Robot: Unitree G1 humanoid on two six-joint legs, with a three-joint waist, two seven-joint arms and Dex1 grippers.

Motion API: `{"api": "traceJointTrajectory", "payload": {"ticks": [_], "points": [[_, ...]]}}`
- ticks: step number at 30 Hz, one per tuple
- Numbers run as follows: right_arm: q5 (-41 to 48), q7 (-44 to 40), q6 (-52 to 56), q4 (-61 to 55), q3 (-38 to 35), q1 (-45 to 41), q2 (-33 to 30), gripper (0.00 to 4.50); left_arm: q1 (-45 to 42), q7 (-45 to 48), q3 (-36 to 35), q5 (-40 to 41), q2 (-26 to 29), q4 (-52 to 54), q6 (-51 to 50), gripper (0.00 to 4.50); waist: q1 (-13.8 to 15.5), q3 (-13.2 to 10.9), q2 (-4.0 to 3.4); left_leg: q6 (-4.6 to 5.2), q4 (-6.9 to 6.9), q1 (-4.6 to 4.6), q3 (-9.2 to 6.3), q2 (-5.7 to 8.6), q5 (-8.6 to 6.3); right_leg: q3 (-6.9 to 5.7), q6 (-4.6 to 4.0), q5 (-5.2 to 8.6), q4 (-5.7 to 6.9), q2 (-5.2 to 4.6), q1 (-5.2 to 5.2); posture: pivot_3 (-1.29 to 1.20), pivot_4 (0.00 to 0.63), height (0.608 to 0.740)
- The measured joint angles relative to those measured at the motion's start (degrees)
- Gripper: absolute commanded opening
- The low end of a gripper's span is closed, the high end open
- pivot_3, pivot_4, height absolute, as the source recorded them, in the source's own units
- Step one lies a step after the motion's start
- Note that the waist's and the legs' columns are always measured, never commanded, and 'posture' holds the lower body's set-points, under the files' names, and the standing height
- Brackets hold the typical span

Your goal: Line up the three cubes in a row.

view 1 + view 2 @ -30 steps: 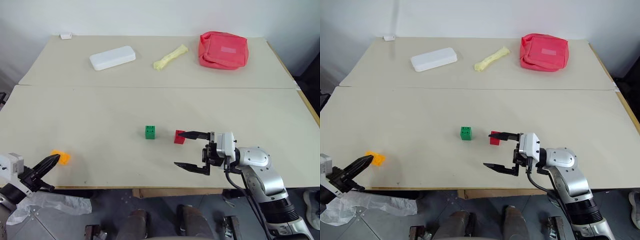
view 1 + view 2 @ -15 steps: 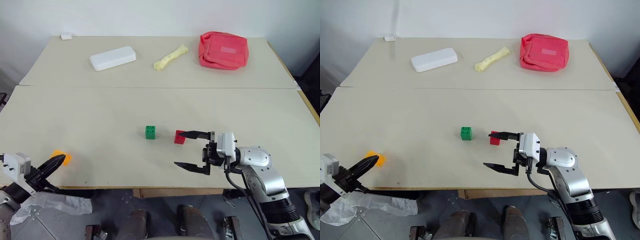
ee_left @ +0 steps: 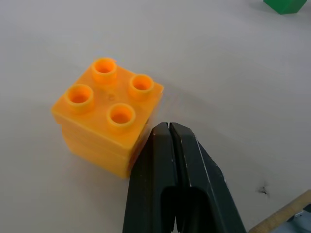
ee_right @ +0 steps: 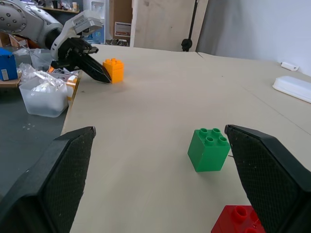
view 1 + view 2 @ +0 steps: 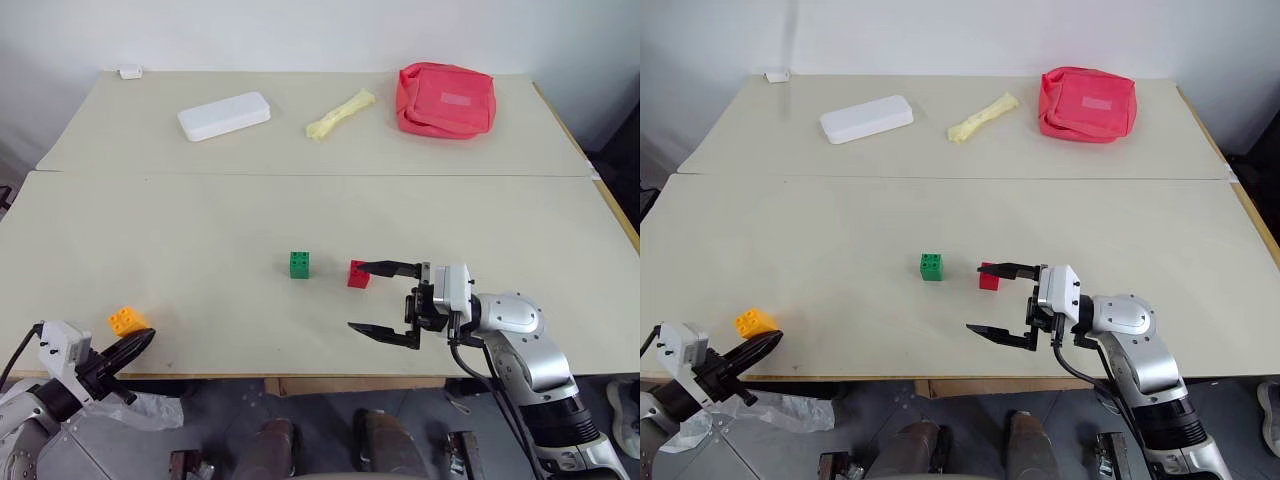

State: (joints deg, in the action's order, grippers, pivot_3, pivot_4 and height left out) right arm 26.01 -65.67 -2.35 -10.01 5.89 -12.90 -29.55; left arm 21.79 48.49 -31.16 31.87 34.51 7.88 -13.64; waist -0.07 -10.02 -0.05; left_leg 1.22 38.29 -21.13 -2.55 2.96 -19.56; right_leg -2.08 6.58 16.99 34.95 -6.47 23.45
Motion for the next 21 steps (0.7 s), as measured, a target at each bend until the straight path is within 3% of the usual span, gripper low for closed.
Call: {"api": "traceJointTrajectory", "payload": {"ticks": [4,7,15,20,21], "points": [[0.01,-0.26,-0.02,0.04,0.09,-0.16,0.09,4.50,6.21,2.31,-1.21,3.10,-0.30,8.30,-0.98,0.03,-0.28,-0.01,0.02,0.01,-0.02,-0.01,0.04,-0.01,-0.01,0.06,0.00,0.00,-0.07,0.00,0.00,0.00,0.150,0.740],[0.01,-0.67,-0.02,0.18,0.17,-0.26,0.26,4.50,9.51,4.25,-4.27,7.26,1.54,12.08,-4.74,0.61,-0.08,-0.01,0.01,-0.03,-0.03,0.00,0.01,-0.05,0.01,0.02,-0.03,0.02,-0.08,0.01,0.00,0.00,0.150,0.740],[-0.15,-1.48,-0.14,1.28,0.53,-1.63,1.71,4.50,6.24,0.83,-14.15,11.34,1.53,10.76,-5.07,3.07,0.02,-0.01,0.01,-0.03,-0.02,0.01,-0.02,-0.04,0.02,-0.02,-0.04,0.02,-0.05,0.02,-0.01,0.00,0.150,0.740],[-0.17,-2.13,-0.16,2.11,0.54,-1.77,2.10,4.50,7.14,5.38,-16.37,7.29,2.08,0.53,2.22,4.49,-0.25,-0.01,0.02,-0.04,-0.06,0.00,0.04,-0.04,0.01,-0.04,-0.05,0.03,-0.07,0.06,0.02,0.00,0.150,0.740],[-0.17,-2.38,-0.16,2.45,0.55,-1.96,2.09,4.50,7.47,6.52,-16.81,6.38,3.14,-2.31,2.77,4.49,-0.17,-0.01,0.02,-0.04,-0.03,0.00,0.03,-0.04,0.01,-0.05,-0.06,0.03,-0.08,0.06,0.01,0.00,0.150,0.740]]}}
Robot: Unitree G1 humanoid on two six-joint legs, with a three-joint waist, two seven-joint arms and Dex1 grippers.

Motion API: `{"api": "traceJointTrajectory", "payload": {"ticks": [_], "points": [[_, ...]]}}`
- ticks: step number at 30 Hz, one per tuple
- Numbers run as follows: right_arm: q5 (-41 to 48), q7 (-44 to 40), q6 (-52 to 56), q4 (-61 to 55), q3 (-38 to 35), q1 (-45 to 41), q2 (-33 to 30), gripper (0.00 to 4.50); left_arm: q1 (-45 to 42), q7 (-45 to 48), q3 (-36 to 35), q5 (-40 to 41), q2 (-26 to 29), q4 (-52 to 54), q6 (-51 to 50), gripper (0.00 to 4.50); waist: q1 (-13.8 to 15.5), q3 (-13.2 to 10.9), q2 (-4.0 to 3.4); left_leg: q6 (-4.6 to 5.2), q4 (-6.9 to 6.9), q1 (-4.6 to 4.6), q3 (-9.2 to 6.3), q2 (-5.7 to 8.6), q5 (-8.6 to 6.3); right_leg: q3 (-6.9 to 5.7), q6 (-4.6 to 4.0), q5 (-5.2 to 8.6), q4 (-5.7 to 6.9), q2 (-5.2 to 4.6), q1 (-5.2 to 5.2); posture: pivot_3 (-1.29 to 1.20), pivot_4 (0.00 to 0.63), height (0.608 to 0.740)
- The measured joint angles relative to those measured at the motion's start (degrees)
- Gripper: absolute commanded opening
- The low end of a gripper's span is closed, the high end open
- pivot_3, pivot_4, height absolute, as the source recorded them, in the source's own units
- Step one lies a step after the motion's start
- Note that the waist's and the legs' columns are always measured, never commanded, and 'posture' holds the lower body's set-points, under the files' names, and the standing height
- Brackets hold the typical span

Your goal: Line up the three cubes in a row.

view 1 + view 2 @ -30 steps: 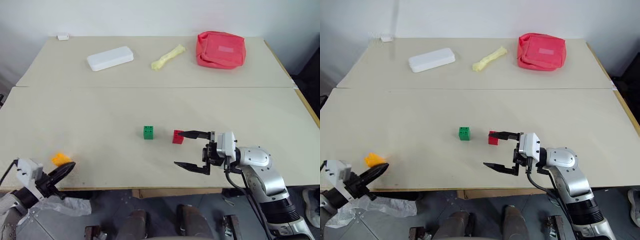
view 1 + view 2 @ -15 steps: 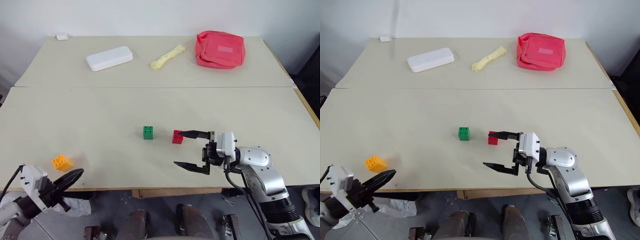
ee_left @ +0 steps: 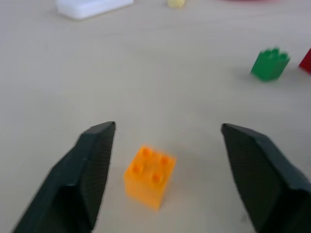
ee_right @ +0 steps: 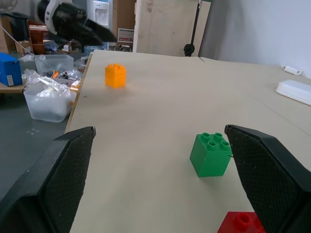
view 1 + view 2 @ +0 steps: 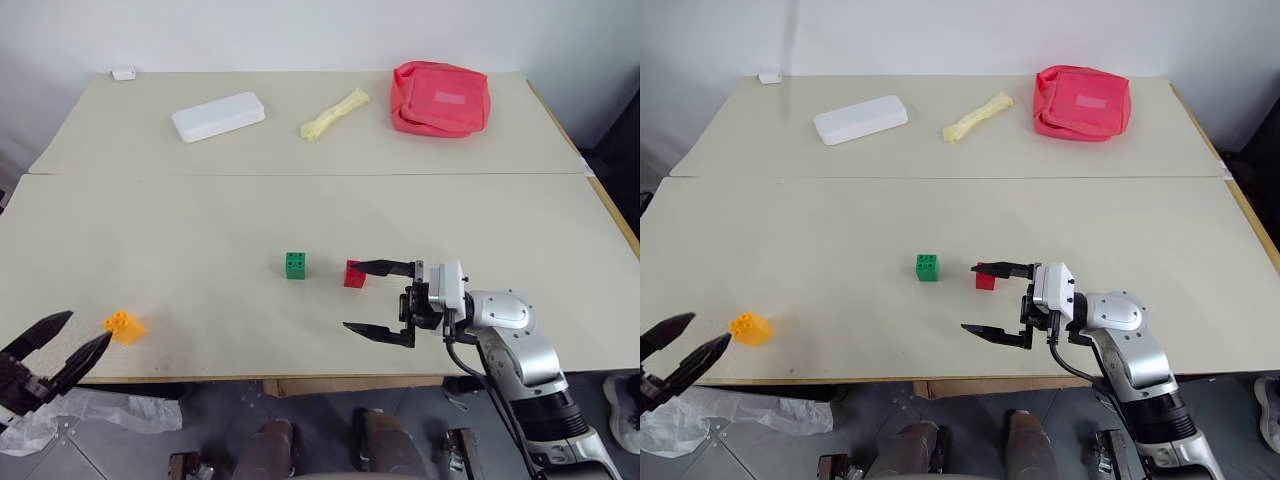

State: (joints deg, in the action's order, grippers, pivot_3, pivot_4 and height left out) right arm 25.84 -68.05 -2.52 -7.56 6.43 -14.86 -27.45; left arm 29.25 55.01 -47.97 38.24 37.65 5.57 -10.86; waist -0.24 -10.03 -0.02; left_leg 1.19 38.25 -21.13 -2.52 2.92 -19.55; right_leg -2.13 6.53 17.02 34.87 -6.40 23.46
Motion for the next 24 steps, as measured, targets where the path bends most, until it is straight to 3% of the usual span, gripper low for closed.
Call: {"api": "traceJointTrajectory", "payload": {"ticks": [7,14,23,24], "points": [[0.02,-1.83,0.03,1.29,0.07,-2.67,0.01,4.50,-7.59,8.99,4.17,-5.56,9.01,-14.17,6.71,4.49,0.57,0.02,0.03,0.03,0.02,0.01,-0.08,0.06,0.01,-0.03,-0.01,0.00,0.09,-0.10,-0.03,0.00,0.150,0.740],[0.03,-2.10,0.39,1.05,-0.19,-1.89,-1.26,4.50,-12.44,9.58,9.82,-7.31,8.22,-14.76,8.65,4.49,-1.13,0.03,0.05,0.09,-0.08,-0.02,-0.03,0.04,-0.04,-0.05,0.01,-0.01,0.23,-0.07,0.04,0.00,0.150,0.740],[0.05,-2.07,1.29,1.02,-0.19,-2.22,-1.44,4.50,-17.27,13.36,15.67,-11.96,10.40,-22.29,12.53,4.49,-1.17,0.03,0.05,0.08,-0.02,-0.02,-0.03,0.04,-0.03,-0.10,0.01,-0.01,0.25,-0.06,0.01,0.00,0.150,0.740],[0.05,-2.08,1.31,1.02,-0.20,-2.24,-1.51,4.50,-17.64,13.59,16.10,-12.33,10.57,-22.65,12.97,4.31,-1.17,0.03,0.06,0.08,-0.03,-0.02,-0.04,0.04,-0.03,-0.10,0.01,-0.01,0.25,-0.06,0.02,0.00,0.150,0.740]]}}
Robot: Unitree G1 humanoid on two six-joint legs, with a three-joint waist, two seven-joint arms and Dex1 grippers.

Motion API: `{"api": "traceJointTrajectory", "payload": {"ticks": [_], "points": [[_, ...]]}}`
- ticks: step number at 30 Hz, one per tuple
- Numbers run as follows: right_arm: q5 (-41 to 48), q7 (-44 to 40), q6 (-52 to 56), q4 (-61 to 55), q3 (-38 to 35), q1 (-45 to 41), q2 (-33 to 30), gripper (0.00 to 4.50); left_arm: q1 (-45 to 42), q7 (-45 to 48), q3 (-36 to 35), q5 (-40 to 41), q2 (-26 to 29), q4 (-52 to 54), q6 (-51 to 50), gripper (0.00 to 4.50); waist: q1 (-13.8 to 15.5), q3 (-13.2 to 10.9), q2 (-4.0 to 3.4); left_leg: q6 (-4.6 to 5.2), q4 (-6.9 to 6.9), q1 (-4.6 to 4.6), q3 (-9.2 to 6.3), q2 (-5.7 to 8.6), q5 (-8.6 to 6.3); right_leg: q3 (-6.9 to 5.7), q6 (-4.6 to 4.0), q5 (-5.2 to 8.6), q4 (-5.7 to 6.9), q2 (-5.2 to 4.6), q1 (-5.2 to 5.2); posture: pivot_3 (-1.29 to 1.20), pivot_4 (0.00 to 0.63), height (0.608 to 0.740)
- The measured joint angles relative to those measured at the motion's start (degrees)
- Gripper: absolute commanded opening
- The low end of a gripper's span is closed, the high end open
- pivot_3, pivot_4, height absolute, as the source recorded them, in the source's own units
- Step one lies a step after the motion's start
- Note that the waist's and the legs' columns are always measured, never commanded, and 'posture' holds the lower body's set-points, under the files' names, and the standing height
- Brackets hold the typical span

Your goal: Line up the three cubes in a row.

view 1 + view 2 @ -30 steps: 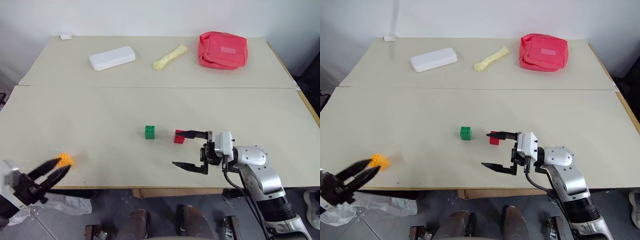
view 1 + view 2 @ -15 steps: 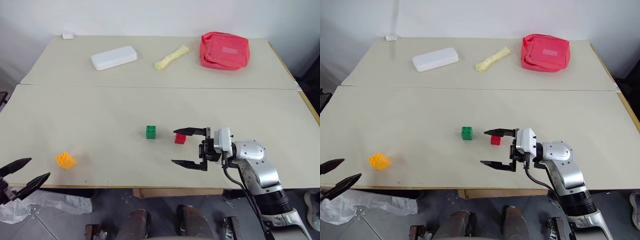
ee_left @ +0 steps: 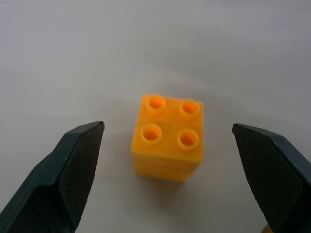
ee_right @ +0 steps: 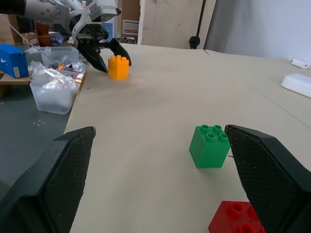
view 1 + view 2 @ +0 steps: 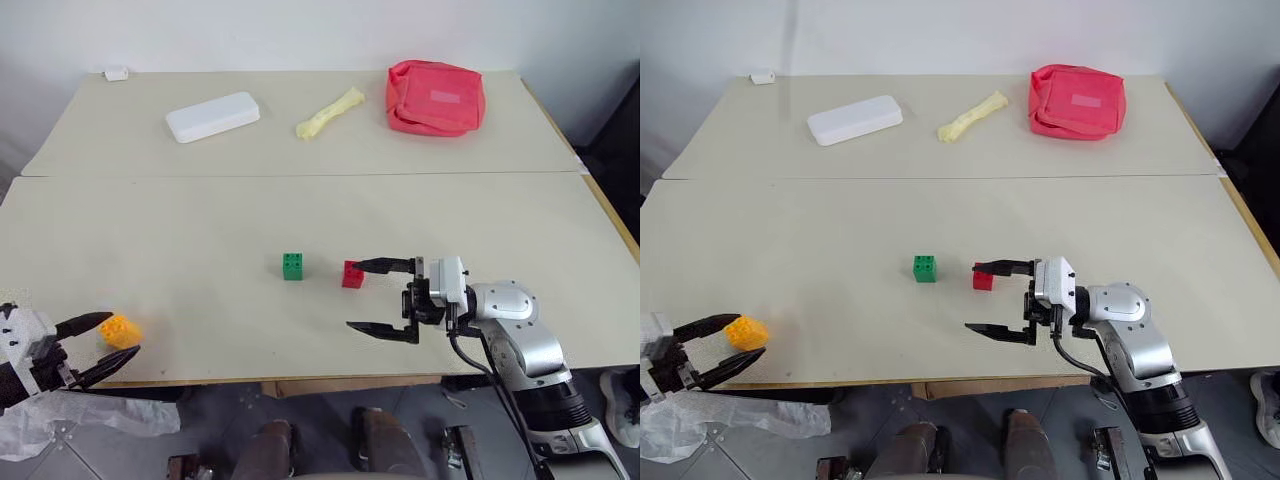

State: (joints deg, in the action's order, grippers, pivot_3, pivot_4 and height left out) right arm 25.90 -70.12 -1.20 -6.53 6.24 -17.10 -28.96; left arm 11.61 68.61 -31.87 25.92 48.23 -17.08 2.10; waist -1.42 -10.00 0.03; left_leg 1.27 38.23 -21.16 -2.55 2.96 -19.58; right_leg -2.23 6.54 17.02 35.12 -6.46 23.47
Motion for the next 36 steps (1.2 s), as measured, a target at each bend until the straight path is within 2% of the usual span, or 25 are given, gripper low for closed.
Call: {"api": "traceJointTrajectory", "payload": {"ticks": [2,10,13,16,20,24,26,31,36], "points": [[-0.01,-0.01,0.02,0.00,-0.03,0.00,-0.31,4.50,-1.87,-0.14,1.02,-0.80,-0.01,-1.28,1.90,3.94,0.03,0.00,0.00,0.00,0.01,-0.02,0.00,0.01,0.00,0.00,0.00,0.00,0.00,0.00,0.01,0.00,0.150,0.740],[0.05,0.06,0.07,-0.43,-0.04,0.66,-0.80,4.50,-3.08,0.77,2.11,-0.51,-0.07,1.40,1.03,1.52,0.02,0.01,0.01,0.00,0.02,-0.02,-0.01,0.00,0.00,-0.01,0.00,0.00,0.03,0.00,0.01,0.00,0.150,0.740],[0.11,0.08,0.08,-0.46,-0.41,0.78,-1.24,4.50,-5.98,0.95,3.27,2.59,0.16,6.64,-4.72,1.52,0.37,0.00,0.03,0.00,0.11,-0.05,-0.06,0.00,0.01,-0.02,0.00,0.00,0.09,-0.01,0.00,0.00,0.150,0.740],[0.17,0.62,0.28,-0.80,-0.51,0.89,-1.29,4.50,-12.52,1.23,5.92,4.22,2.09,11.85,-8.32,1.52,1.30,0.00,0.03,0.00,0.26,-0.04,-0.05,0.01,0.00,0.00,0.00,0.00,0.21,-0.01,-0.01,0.00,0.150,0.740],[0.37,0.71,0.50,-1.57,-0.84,2.18,-1.68,4.50,-25.06,4.71,14.05,2.58,3.79,10.58,-9.31,1.52,1.48,-0.01,0.01,0.00,0.34,-0.05,-0.05,0.12,0.00,-0.06,0.00,0.00,0.36,0.00,0.01,0.00,0.150,0.740],[0.54,0.64,0.61,-1.56,-1.66,2.10,-2.16,4.50,-40.75,11.49,25.43,-3.95,1.82,-0.63,-4.67,1.52,1.35,-0.01,0.01,0.03,0.52,-0.07,0.04,0.22,0.01,-0.53,0.02,-0.01,0.54,0.22,0.06,0.00,0.150,0.740],[0.54,0.65,0.60,-1.53,-1.93,2.08,-2.26,4.50,-44.07,13.25,28.15,-5.79,0.30,-4.84,-2.38,1.52,1.00,-0.01,0.01,0.06,0.53,-0.07,0.13,0.20,0.00,-0.52,0.02,-0.01,0.55,0.24,0.09,0.00,0.150,0.740],[0.63,1.70,0.54,-3.06,-5.00,4.56,-4.43,4.50,-63.04,17.32,38.10,-16.69,-9.79,-31.53,10.35,1.52,2.59,-0.06,0.08,0.16,0.91,-0.30,0.03,0.31,0.02,-0.72,0.13,-0.06,0.65,0.27,0.09,0.00,0.150,0.740],[0.65,4.49,1.20,-7.05,-8.25,10.77,-6.00,4.50,-69.45,17.31,40.30,-22.22,-12.77,-46.28,18.73,1.52,2.31,-0.11,0.18,0.33,0.91,-0.32,0.26,0.34,-0.07,-0.68,0.19,-0.09,0.63,0.20,0.18,0.00,0.150,0.740]]}}
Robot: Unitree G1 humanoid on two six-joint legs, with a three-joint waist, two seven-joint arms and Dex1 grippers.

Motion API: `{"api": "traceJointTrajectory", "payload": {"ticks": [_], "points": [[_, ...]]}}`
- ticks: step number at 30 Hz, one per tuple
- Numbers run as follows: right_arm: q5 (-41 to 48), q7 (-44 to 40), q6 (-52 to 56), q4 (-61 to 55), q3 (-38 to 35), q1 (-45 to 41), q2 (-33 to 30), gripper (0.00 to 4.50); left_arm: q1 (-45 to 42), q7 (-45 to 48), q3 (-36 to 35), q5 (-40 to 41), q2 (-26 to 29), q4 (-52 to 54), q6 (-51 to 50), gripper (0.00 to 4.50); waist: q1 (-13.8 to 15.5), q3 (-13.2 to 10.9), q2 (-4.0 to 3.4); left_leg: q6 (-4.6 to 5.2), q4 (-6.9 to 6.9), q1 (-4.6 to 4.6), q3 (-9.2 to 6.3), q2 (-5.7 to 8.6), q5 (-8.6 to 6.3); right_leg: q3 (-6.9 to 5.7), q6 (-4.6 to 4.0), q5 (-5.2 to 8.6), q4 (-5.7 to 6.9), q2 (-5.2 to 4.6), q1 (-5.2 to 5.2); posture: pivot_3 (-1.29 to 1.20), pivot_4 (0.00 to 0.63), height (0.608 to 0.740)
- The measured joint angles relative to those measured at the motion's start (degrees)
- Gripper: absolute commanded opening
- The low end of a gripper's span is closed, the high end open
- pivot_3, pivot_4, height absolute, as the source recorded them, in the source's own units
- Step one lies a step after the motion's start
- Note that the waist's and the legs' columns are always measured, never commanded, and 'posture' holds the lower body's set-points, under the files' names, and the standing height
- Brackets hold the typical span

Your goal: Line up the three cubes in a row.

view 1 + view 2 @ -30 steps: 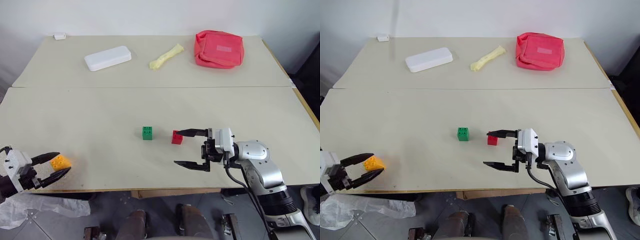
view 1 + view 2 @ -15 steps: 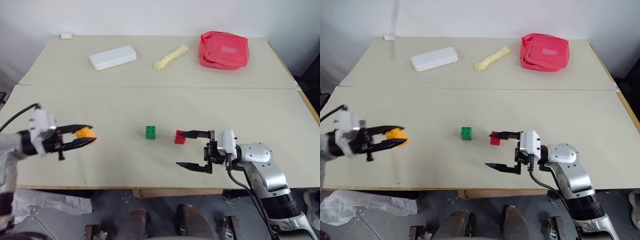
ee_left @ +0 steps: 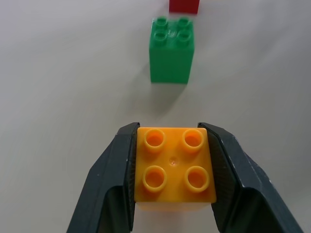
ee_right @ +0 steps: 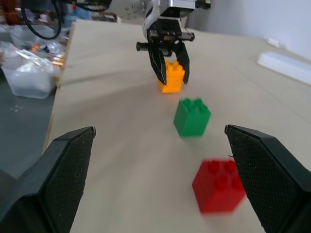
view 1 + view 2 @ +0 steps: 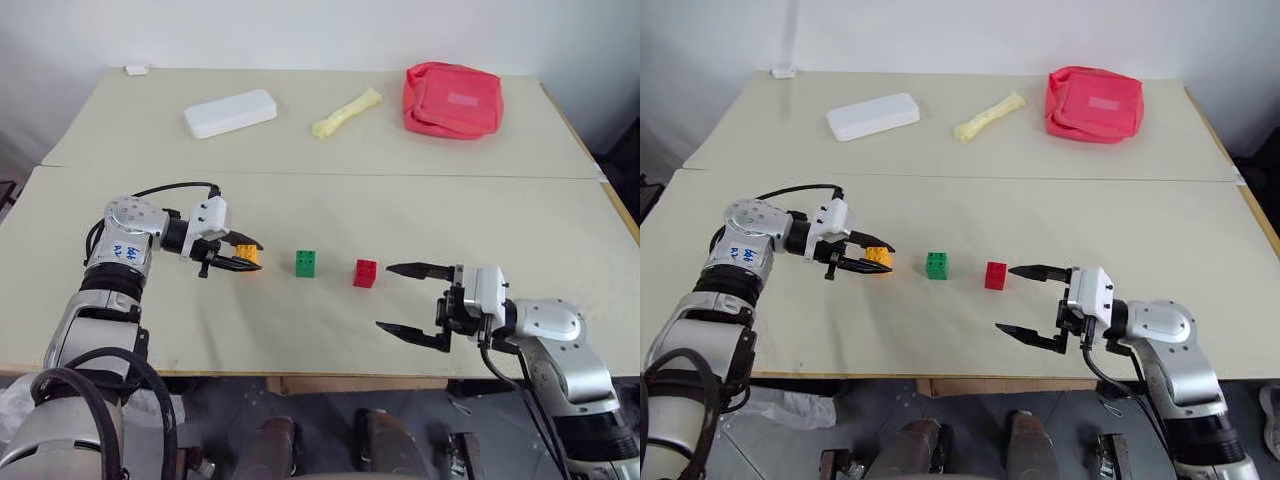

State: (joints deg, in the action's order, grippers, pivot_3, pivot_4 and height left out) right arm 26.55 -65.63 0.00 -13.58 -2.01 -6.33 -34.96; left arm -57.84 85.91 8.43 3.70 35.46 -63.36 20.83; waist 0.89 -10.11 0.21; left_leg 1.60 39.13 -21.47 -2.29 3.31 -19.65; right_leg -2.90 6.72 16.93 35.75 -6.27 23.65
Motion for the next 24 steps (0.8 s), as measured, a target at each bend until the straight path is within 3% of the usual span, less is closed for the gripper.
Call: {"api": "traceJointTrajectory", "payload": {"ticks": [12,21,24], "points": [[0.01,4.16,1.25,-5.11,-2.14,4.72,-0.56,4.50,-3.24,-1.13,-1.17,-3.06,-3.98,-7.24,4.23,1.52,0.56,-0.01,0.03,0.01,0.10,0.01,-0.05,0.01,0.02,-0.01,0.06,-0.03,0.02,-0.04,-0.07,0.00,0.150,0.740],[0.03,4.17,1.47,-5.12,-1.61,4.24,-0.56,4.50,-3.22,-3.57,-3.04,-3.99,-3.99,-7.56,5.36,4.43,0.47,-0.03,0.05,0.04,0.12,0.00,-0.05,0.02,0.04,-0.01,0.10,-0.05,0.01,-0.05,-0.08,0.00,0.150,0.740],[0.14,3.43,1.48,-4.66,-1.20,2.73,-0.56,4.50,-2.95,-0.80,-4.63,-2.81,-2.80,-6.59,5.54,4.48,0.28,-0.03,0.05,0.03,0.12,0.00,-0.03,0.01,0.05,-0.02,0.10,-0.05,0.01,-0.04,-0.07,0.00,0.150,0.740]]}}
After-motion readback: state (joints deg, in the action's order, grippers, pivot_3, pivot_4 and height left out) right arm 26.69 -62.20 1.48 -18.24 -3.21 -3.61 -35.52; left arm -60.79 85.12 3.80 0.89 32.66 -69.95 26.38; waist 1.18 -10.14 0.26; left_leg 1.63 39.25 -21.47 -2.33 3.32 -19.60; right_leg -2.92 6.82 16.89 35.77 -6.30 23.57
